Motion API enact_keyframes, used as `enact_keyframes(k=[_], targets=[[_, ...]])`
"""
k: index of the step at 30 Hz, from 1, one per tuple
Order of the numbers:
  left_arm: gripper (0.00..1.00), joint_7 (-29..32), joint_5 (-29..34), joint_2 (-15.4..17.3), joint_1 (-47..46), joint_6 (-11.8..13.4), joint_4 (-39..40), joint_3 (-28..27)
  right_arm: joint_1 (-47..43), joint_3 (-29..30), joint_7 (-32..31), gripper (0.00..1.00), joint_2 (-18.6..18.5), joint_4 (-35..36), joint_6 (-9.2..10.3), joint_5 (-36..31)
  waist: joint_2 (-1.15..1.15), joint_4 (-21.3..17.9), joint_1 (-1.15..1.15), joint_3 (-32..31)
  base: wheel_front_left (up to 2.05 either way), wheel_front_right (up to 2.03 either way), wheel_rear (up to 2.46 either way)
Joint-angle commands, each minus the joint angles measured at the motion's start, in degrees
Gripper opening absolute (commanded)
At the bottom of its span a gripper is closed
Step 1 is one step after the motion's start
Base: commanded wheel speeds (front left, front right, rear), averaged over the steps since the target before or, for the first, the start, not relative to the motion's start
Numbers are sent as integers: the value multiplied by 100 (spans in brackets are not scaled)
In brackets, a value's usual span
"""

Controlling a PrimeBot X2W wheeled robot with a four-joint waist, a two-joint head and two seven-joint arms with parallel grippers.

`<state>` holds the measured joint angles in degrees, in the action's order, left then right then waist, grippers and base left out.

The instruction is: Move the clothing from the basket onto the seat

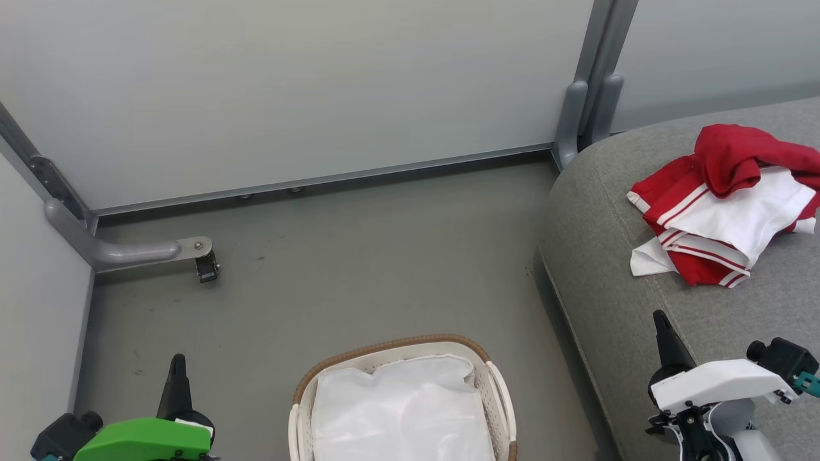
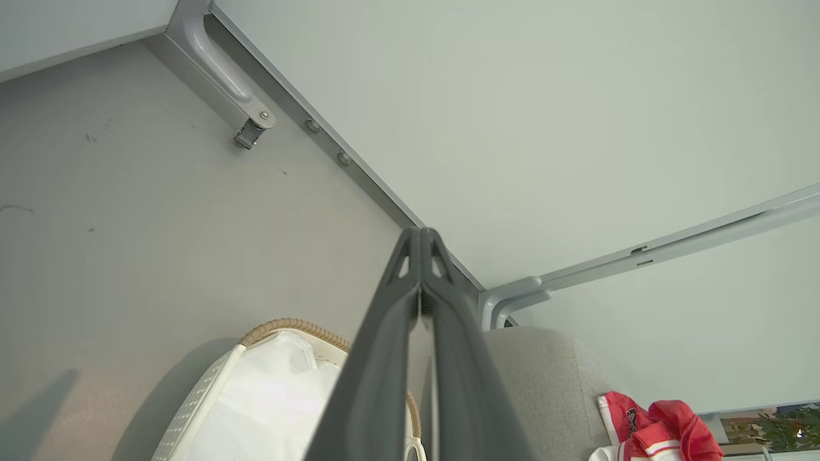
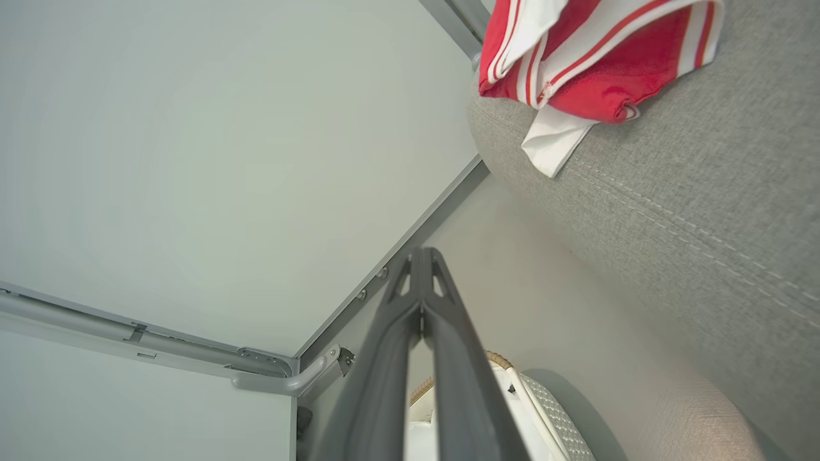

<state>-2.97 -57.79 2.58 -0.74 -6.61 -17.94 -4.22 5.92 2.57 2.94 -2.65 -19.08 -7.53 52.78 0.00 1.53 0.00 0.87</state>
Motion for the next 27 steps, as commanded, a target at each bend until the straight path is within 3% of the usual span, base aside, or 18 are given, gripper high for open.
enact_keyframes(k=[1,27], targets=[[0,51,-188,32,-172,-37,85,-40,43,35,-52,0,-33,93,3,195,0,-3,0,-1,0,0,0],[0,447,-1614,39,-357,-59,227,-126,45,200,-447,0,-36,285,4,1833,0,-57,0,-26,0,0,0]])
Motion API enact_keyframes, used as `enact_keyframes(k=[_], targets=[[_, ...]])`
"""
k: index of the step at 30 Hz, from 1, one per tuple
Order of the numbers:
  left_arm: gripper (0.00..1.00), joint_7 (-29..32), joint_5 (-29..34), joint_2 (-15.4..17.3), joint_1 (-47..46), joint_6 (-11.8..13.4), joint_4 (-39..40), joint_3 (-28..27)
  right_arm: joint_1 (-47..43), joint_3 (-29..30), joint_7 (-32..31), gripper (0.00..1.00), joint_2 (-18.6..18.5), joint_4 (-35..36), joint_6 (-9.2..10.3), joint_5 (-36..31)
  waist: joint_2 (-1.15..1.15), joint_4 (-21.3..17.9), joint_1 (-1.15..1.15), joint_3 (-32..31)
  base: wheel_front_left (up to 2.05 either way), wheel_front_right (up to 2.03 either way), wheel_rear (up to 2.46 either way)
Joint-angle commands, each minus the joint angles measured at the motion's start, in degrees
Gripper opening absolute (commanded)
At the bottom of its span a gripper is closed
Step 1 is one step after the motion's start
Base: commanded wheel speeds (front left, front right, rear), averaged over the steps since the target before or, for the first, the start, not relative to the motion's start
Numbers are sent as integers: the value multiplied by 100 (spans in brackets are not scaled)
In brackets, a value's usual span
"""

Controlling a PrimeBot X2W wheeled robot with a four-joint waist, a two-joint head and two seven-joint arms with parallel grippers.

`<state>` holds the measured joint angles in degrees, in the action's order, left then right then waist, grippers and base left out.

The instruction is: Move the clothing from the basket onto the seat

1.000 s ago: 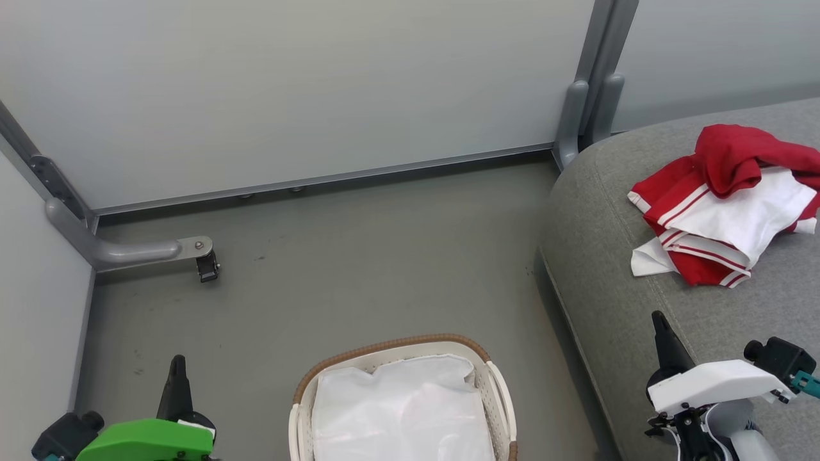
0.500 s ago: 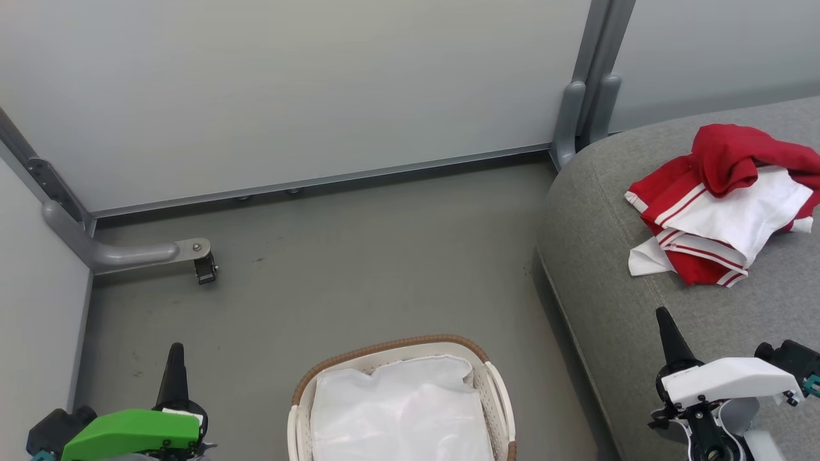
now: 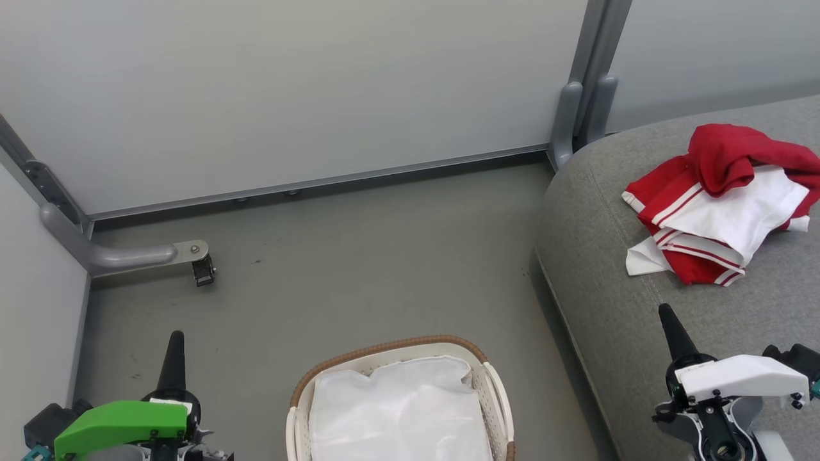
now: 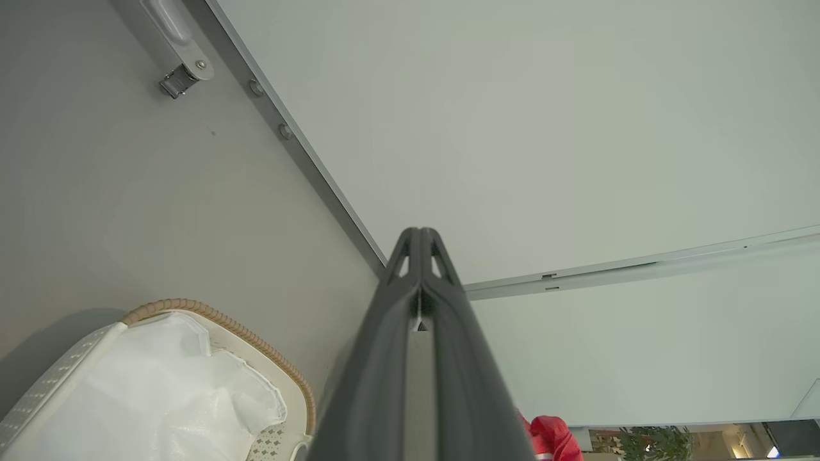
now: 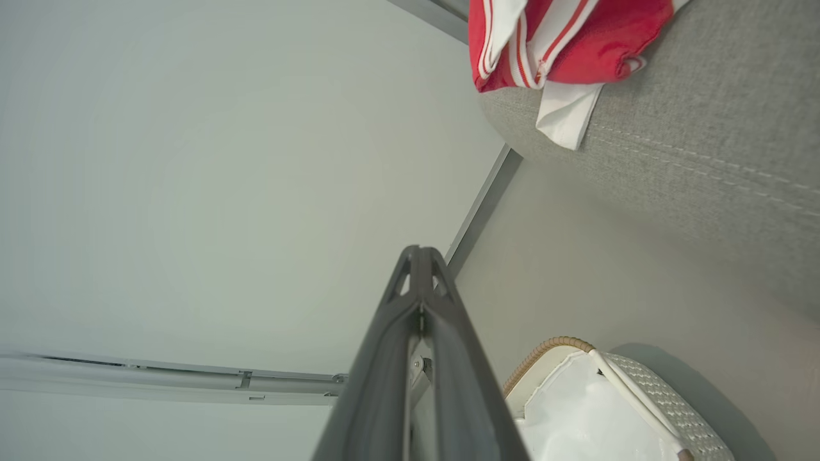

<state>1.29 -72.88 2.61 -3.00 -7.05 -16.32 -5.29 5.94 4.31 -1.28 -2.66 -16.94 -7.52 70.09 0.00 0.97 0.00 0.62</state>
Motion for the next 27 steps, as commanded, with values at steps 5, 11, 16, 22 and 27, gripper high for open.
enact_keyframes(k=[5,11,16,22,27], targets=[[0,88,-345,36,-169,-23,89,-35,45,53,-90,0,-34,102,3,383,0,-11,0,-5,0,0,0],[0,172,-614,38,-205,-31,112,-55,45,85,-171,0,-35,135,4,700,0,-24,0,-11,0,0,0],[0,227,-838,39,-220,-36,129,-69,45,109,-231,0,-35,164,3,940,0,-34,0,-16,0,0,0],[0,295,-1085,40,-264,-43,156,-86,45,139,-297,0,-35,195,3,1228,0,-47,0,-21,0,0,0],[0,355,-1283,41,-294,-49,178,-98,45,163,-358,0,-35,224,3,1466,0,-57,0,-26,0,0,0]])
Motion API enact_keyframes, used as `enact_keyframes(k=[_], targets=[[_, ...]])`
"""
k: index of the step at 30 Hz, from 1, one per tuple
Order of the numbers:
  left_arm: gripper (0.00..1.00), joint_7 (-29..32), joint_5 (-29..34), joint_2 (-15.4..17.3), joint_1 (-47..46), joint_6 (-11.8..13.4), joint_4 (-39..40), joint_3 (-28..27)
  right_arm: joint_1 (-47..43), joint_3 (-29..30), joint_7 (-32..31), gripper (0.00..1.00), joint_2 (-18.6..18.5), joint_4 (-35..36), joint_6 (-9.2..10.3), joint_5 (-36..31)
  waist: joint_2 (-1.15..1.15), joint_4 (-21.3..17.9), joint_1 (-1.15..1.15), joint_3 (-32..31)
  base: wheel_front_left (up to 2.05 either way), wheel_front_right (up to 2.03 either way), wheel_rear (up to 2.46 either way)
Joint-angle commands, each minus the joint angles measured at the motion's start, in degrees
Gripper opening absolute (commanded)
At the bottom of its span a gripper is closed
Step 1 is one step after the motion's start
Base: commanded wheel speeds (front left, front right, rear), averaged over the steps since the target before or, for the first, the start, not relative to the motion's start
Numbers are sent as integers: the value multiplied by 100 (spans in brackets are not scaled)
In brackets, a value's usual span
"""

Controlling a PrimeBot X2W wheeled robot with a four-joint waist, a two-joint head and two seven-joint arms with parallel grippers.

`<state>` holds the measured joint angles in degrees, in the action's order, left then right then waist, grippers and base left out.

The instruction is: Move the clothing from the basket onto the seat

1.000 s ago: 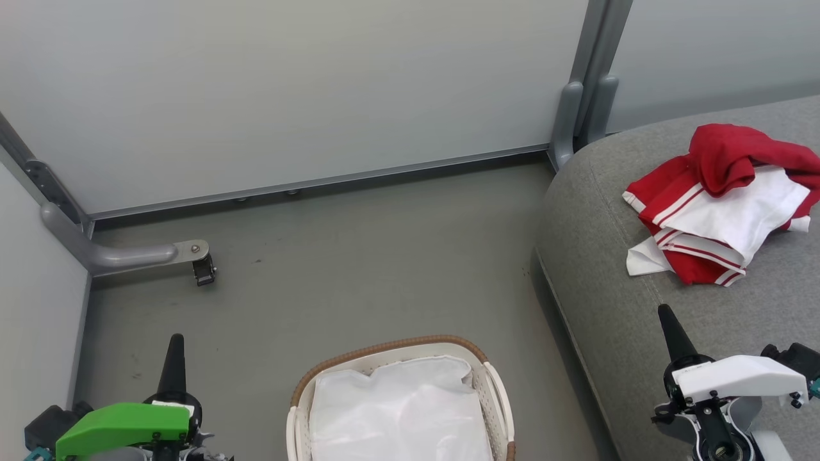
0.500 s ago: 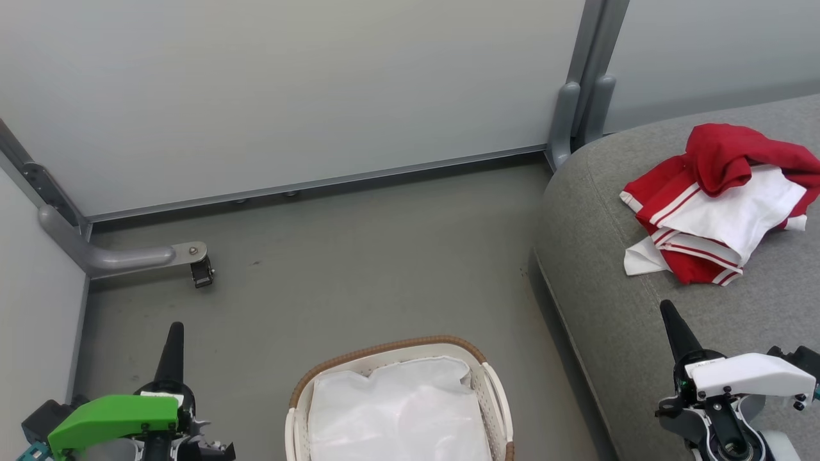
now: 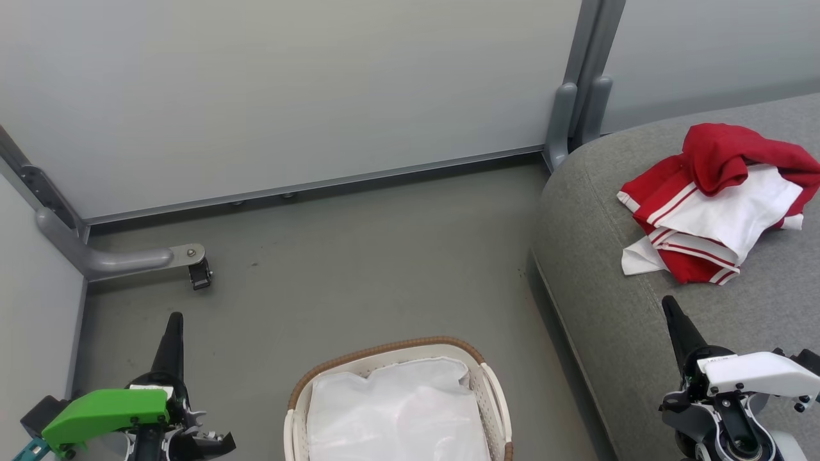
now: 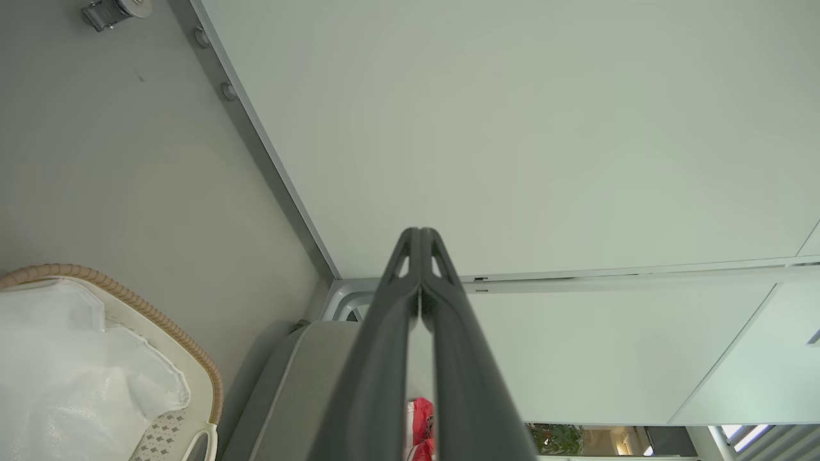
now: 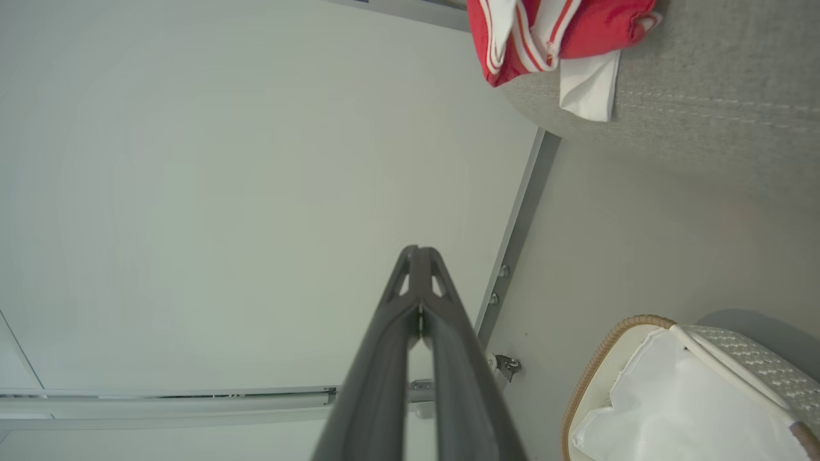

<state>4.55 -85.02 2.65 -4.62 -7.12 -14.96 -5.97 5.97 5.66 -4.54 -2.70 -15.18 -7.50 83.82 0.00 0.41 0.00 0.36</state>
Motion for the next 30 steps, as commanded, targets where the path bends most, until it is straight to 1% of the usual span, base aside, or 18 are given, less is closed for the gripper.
enact_keyframes(k=[1,19,30], targets=[[0,34,-105,36,-134,-42,44,-31,41,32,-42,0,-32,53,1,131,0,-3,0,-1,0,0,0],[0,224,-770,39,-210,-54,105,-69,38,106,-223,0,-31,135,1,893,0,-41,0,-18,0,0,0],[0,220,-747,40,-200,-54,99,-66,31,101,-222,0,-31,130,1,867,0,-41,0,-18,0,0,0]])
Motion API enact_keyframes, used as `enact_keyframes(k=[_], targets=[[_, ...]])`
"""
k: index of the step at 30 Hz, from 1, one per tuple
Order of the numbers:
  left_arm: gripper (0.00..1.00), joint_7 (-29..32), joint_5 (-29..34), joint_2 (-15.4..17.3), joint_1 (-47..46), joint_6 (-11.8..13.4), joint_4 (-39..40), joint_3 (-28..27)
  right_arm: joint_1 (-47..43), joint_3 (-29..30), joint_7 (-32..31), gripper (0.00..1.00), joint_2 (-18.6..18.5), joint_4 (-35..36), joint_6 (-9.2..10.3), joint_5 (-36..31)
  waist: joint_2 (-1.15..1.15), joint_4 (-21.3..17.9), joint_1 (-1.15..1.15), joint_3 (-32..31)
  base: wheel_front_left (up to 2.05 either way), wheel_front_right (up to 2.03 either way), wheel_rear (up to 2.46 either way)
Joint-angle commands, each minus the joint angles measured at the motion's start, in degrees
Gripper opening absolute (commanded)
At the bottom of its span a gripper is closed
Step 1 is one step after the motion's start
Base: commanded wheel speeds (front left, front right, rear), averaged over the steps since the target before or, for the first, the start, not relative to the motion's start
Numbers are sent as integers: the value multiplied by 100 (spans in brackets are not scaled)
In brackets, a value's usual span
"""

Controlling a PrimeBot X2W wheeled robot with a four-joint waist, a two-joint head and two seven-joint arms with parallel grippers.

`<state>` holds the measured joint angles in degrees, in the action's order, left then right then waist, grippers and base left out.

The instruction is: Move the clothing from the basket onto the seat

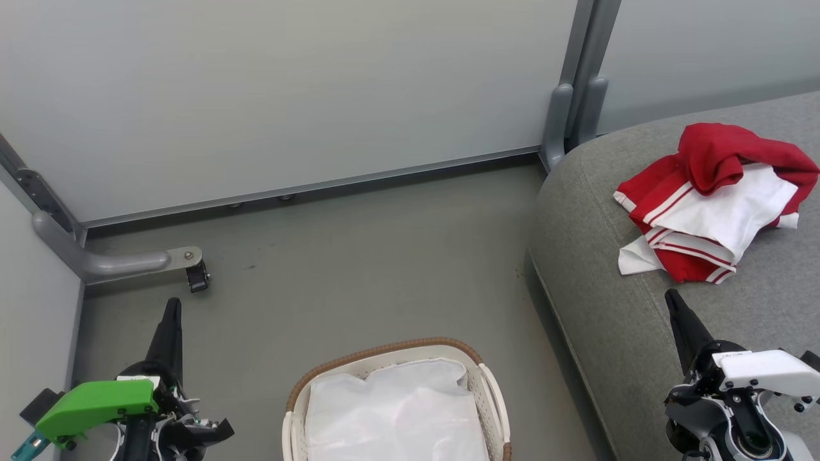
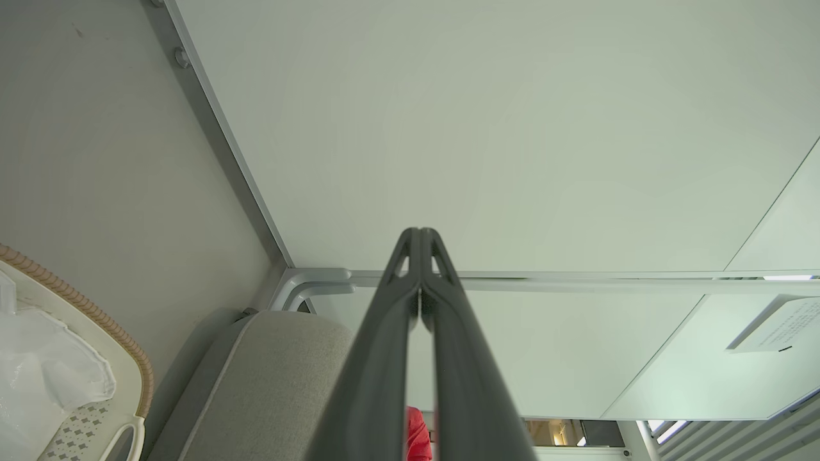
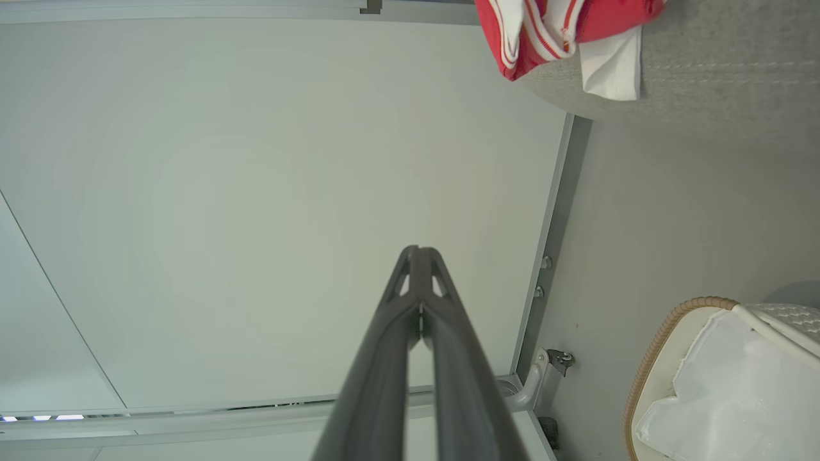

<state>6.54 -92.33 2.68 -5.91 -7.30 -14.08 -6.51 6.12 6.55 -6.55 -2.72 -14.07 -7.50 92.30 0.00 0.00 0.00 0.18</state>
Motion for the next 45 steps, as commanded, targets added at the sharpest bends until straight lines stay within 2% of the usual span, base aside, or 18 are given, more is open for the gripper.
enact_keyframes(k=[1,45], targets=[[0,21,-17,37,-71,-36,11,-12,16,12,-21,0,-29,19,1,19,0,0,0,0,0,0,0],[0,20,-18,38,-71,-36,12,-12,16,10,-19,0,-29,18,2,21,0,0,0,0,0,0,0]])
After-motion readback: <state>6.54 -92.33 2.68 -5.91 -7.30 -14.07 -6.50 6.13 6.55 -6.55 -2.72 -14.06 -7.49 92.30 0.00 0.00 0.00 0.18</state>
